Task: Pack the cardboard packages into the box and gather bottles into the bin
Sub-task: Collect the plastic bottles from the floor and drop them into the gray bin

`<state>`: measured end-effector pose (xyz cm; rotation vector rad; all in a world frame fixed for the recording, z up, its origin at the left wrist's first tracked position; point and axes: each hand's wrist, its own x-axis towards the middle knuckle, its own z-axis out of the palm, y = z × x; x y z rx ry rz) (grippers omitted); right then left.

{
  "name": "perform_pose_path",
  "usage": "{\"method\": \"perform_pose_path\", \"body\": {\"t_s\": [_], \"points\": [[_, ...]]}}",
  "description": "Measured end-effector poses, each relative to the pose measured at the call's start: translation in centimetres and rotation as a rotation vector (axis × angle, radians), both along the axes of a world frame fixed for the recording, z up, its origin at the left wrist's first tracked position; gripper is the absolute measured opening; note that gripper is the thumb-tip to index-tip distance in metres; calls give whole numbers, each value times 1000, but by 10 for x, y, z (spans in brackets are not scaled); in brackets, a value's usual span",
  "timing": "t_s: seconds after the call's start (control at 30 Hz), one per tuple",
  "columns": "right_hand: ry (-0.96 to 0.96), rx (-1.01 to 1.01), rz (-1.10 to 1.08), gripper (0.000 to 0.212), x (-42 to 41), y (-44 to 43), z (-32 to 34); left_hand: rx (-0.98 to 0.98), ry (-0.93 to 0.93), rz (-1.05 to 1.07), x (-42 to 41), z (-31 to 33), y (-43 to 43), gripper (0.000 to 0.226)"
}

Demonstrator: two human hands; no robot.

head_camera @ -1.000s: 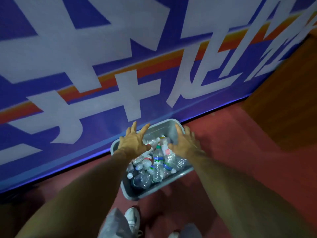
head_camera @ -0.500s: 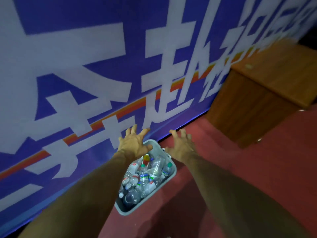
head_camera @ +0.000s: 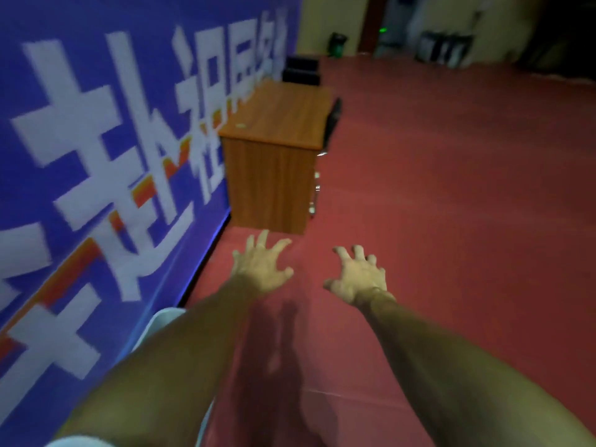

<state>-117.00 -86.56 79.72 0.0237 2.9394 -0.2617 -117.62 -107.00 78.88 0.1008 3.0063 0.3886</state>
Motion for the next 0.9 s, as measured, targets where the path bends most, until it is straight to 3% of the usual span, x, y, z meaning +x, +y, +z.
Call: {"method": "perform_pose_path", "body": {"t_s": [0.27, 0.57, 0.9], "points": [[42, 25, -392, 77, 129, 216, 15, 13, 66, -434, 48, 27, 234, 65], [-12, 66, -771, 79, 360, 444, -12, -29, -6, -771, 214, -9, 492, 64], [-40, 64, -1086, 74, 567, 620, -15, 15, -44, -1097, 377, -15, 733, 65]]}}
